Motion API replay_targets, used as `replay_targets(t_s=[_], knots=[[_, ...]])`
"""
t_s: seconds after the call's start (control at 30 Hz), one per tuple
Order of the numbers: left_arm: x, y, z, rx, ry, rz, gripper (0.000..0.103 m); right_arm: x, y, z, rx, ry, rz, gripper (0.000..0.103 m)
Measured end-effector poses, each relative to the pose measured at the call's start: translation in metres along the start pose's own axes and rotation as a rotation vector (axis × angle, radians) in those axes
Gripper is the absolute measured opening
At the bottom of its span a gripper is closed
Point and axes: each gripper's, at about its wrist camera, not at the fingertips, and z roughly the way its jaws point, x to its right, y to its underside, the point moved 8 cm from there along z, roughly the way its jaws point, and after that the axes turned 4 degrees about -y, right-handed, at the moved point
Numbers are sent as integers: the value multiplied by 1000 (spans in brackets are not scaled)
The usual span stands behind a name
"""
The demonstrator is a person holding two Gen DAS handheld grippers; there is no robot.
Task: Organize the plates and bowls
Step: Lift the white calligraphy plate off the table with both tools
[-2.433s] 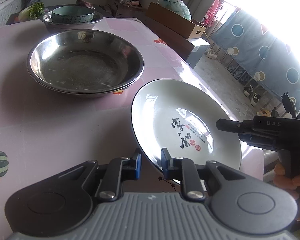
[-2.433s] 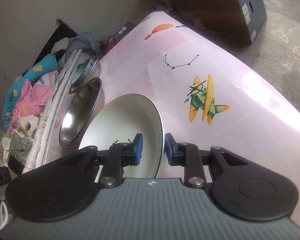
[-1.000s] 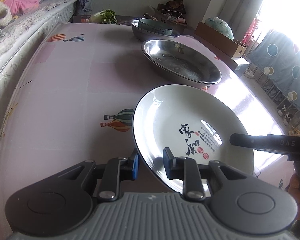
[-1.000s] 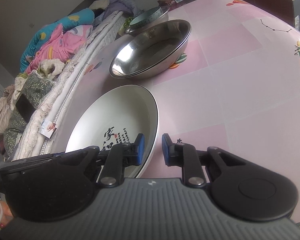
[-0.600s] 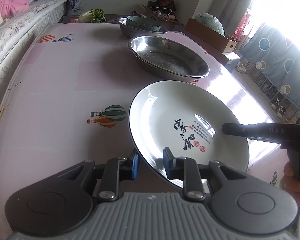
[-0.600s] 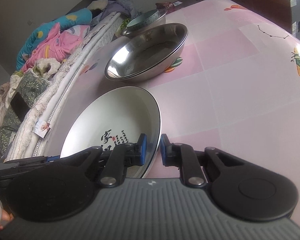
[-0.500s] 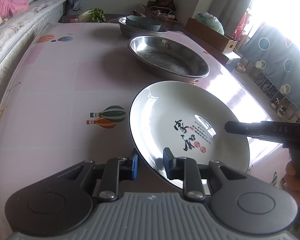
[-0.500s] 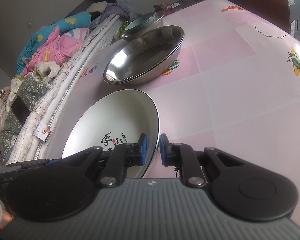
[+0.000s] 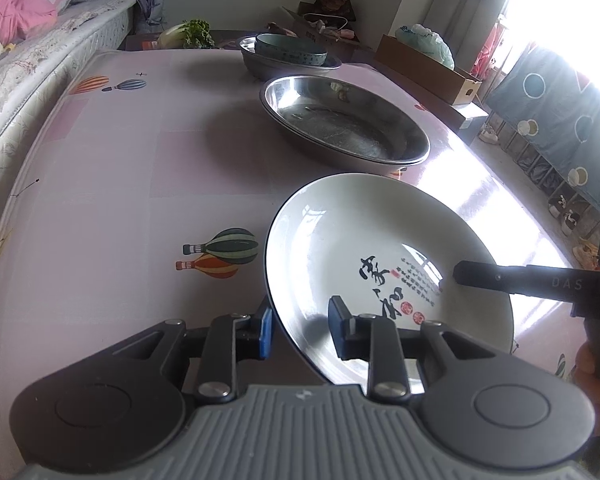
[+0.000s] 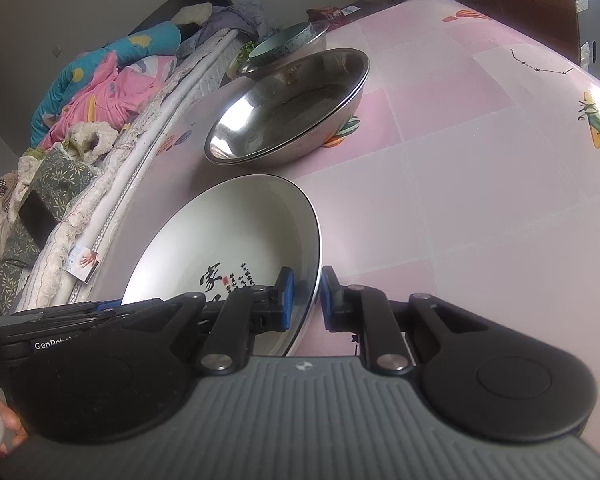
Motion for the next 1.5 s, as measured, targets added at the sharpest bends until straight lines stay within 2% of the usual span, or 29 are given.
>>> replay_targets(t_s=[0.1,0.3,0.77,0.97,1.23,1.5], knots=[[3,-1,0,-1,-13,17,30,0,0,-1,2,-5,9,15],[10,-2,3,-9,14,29,30,9,-4,-7,18,5,26,15],[17,-5,8,-6,-13,62,31,10,-4,-5,38,23,0,15],[20,-6,10,6,-23,81,37,8,-3,-3,55,34,-28,16],[20,-7,10,10,-37,70,37,2,-3,-3,60,71,-77,18],[22,-7,10,2,-34,65,37,2,-4,-4,56,83,-75,18]])
